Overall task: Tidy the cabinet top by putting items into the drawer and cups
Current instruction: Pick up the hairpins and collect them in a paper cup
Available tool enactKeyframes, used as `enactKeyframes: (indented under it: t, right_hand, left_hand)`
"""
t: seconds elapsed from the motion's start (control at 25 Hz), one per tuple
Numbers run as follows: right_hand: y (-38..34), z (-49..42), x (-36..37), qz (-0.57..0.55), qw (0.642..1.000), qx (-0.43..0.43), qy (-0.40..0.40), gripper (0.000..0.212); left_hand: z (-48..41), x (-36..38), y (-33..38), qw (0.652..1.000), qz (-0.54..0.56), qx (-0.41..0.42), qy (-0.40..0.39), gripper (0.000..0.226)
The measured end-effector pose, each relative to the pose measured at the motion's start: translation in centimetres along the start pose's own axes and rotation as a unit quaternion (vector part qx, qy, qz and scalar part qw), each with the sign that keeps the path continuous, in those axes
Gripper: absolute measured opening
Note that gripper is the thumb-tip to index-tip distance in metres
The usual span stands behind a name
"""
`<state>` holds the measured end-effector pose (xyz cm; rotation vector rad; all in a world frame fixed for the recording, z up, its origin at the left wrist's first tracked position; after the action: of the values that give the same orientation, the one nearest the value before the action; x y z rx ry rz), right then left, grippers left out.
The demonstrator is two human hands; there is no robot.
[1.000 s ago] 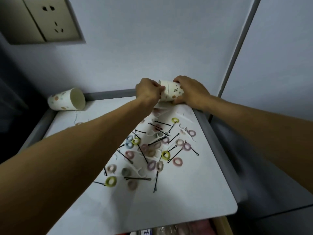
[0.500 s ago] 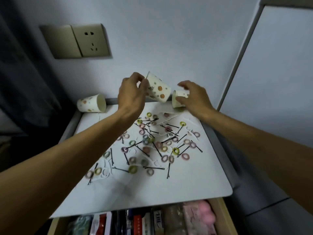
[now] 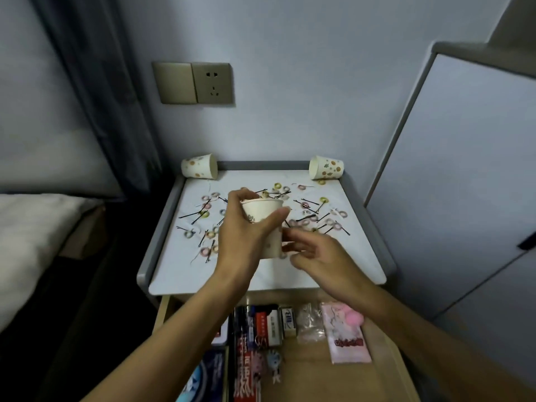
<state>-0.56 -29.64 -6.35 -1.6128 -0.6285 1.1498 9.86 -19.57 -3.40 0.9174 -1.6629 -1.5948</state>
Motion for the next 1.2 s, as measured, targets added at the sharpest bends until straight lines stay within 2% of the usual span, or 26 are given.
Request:
enactKeyframes:
  t: [0.08,0.16,0.24,0.32,0.44,0.52,0.68,0.88,1.08,1.2]
  right_hand:
    - [2.3,-1.5,-4.3,0.143,0.984,0.033,0.106,0.026]
    - [5.0,-3.2,-9.4,0.294,0.934,0.095,0.181,0.018]
    - [8.0,-4.9,-12.0,0.393,0.89,0.164,0.16,0.026]
    - [9.6,-6.2,-12.5,0.439,0.867,0.188,0.14,0.028]
    - [10.0,-6.8,-12.3,0.48,0.842,0.189,0.158,0.021]
    - [9.4,-6.4,-12.0,0.526,0.812,0.196,0.159,0.019]
    - [7.8,-5.2,-10.7,0.617,0.765,0.149,0.107,0.025]
    - [7.2,-6.1,-10.8,0.604,0.791,0.059,0.079,0.014]
    - [8.9,-6.9,-10.8,0.567,0.814,0.124,0.027,0.033]
    - [9.4,-6.6,-10.8,0.555,0.821,0.133,0.015,0.044]
  left_hand:
    - [0.2,-1.1,-1.0,0.999,-0.045,-0.025,0.006,0.062]
    - [0.4,-1.3,-2.0,0.994,-0.09,-0.049,-0.024,0.076]
    - [0.3,-1.1,-3.1,0.988,-0.126,-0.059,-0.061,0.084]
    - [-0.1,-0.7,-3.8,0.984,-0.139,-0.063,-0.096,0.086]
    - [-0.6,-0.2,-4.4,0.978,-0.143,-0.067,-0.134,0.083]
    - [-0.7,-0.1,-4.6,0.978,-0.138,-0.071,-0.141,0.08]
    - [-0.7,-0.2,-4.6,0.977,-0.144,-0.058,-0.149,0.081]
    - [-0.9,-0.8,-4.7,0.978,-0.147,-0.044,-0.14,0.083]
    - [-1.1,-0.8,-4.8,0.979,-0.14,-0.045,-0.14,0.084]
    - [-1.2,-0.8,-4.9,0.979,-0.141,-0.043,-0.138,0.083]
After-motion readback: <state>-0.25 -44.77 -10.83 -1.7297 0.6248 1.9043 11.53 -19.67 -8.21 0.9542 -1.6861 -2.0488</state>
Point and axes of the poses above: each hand's wrist, its own z-axis away from the middle knuckle, its own x-axis out of the palm, y = z × x, the point moved 7 cm from there along -z, towards the middle knuckle, and after that the axes turned 2 degrees about -z, right-handed, at the moved point
